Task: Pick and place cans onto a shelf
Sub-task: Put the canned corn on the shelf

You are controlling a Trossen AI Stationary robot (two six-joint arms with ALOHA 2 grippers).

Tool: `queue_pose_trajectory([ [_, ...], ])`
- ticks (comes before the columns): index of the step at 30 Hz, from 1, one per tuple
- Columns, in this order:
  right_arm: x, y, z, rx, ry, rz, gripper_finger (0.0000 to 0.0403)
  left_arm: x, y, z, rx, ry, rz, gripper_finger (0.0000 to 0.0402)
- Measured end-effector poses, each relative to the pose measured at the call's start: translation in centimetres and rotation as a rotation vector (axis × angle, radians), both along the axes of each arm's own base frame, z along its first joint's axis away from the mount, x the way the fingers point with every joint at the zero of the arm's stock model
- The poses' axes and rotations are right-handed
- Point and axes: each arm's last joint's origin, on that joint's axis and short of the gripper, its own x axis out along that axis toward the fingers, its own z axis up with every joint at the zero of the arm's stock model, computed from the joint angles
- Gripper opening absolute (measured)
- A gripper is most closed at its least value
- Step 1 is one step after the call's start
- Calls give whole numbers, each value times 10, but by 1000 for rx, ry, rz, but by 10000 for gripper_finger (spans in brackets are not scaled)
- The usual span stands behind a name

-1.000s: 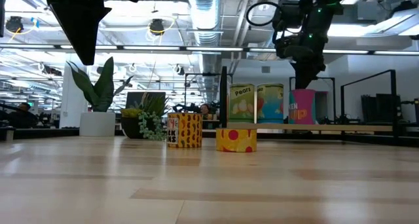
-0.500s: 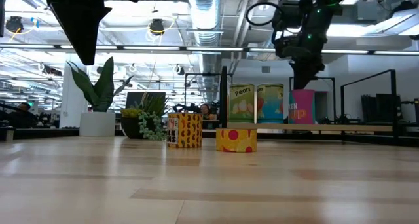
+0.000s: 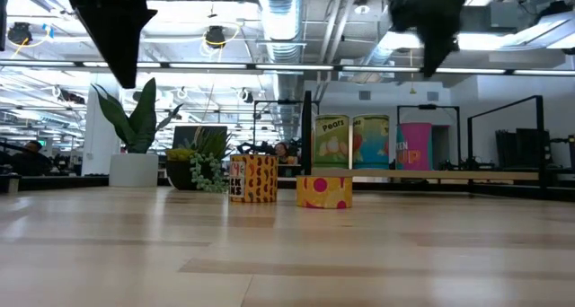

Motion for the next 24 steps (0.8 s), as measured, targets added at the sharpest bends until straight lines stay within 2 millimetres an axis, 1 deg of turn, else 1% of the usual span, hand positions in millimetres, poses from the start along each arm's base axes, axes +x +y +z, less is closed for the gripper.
queue_pose_trajectory([
  [3, -14, 33, 11, 89, 19, 98, 16, 1, 1, 1, 47, -25, -12, 0],
  [5, -23, 54, 15, 113, 16, 129, 16, 2, 3, 1, 77, -42, -17, 0],
  [8, -37, 83, 14, 156, 2, 117, 17, 3, 6, 2, 111, -60, -17, 0],
  [10, -47, 102, 8, 181, 2, 81, 17, 4, 8, 2, 118, -61, -15, 0],
  [13, -62, 128, -9, 195, 33, 18, 17, 5, 9, 2, 119, -52, -26, 0],
  [17, -81, 157, -41, 214, 138, -9, 26, 6, 9, 2, 118, -55, -29, 0],
  [21, -91, 178, -68, 240, 169, -23, 66, 5, 9, 2, 118, -52, -33, 0],
  [24, -92, 182, -83, 215, 177, -46, 103, 5, 9, 2, 119, -49, -39, 0],
])
